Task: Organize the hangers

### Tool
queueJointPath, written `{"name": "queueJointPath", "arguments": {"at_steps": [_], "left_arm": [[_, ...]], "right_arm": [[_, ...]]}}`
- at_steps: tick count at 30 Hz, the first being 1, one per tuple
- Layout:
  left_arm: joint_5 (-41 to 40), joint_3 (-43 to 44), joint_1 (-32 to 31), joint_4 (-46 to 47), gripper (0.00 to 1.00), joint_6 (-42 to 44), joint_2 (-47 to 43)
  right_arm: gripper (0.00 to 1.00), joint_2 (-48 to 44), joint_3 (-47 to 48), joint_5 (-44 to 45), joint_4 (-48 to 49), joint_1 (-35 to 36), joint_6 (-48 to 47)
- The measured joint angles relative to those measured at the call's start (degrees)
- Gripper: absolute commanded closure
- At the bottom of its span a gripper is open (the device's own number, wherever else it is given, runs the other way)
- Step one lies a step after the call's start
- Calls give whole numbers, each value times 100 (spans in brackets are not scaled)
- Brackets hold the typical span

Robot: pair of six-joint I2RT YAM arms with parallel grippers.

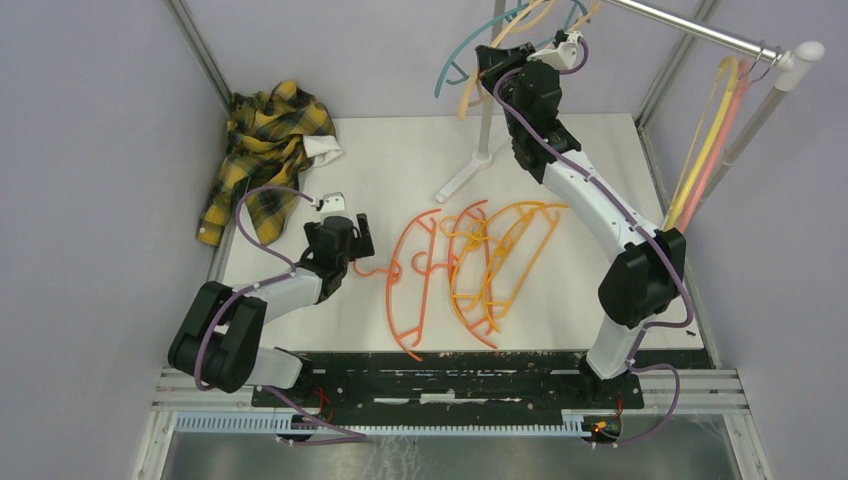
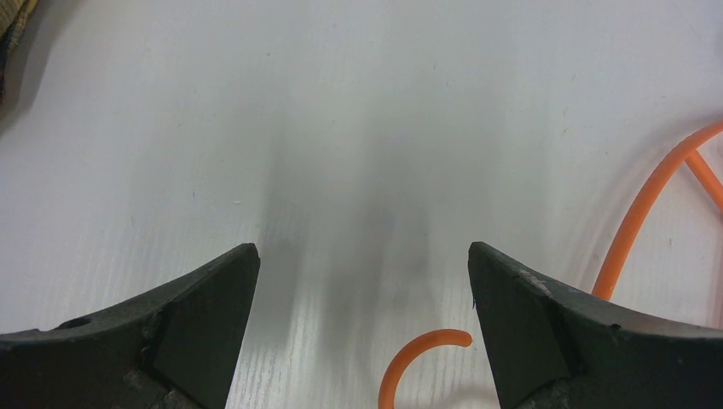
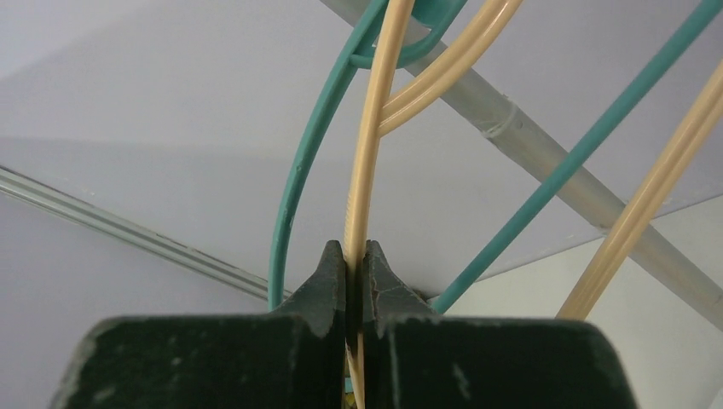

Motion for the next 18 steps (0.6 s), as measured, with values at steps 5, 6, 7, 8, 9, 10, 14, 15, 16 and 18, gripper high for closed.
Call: {"name": "queueJointPath", "arguments": {"at_steps": [5, 6, 7, 8, 9, 10, 14, 15, 16, 18], "left_arm": [[0, 0, 9, 2, 1, 0, 0], [0, 0, 9, 2, 1, 0, 0], [0, 0, 9, 0, 1, 0, 0], [0, 0, 9, 2, 1, 0, 0], [0, 0, 9, 2, 1, 0, 0], [0, 0, 9, 2, 1, 0, 0], [2, 0, 9, 0, 1, 0, 0], [2, 0, 9, 0, 1, -2, 0], [2, 0, 9, 0, 1, -2, 0], [2, 0, 9, 0, 1, -2, 0]], "right_arm": [[73, 24, 7, -63, 2, -13, 26], [65, 13, -26, -48, 13, -13, 46], [58, -7, -92, -22, -15, -15, 57], [50, -28, -166, 9, -63, -15, 94], [43, -42, -247, 37, -122, -15, 107], [40, -50, -319, 52, -177, -15, 116], [25, -98, -584, 144, -389, -17, 42], [21, -157, -682, 168, -433, -17, 9], [16, -247, -796, 188, -468, -15, -35], [7, -466, -1010, 225, -490, -15, -107]]}}
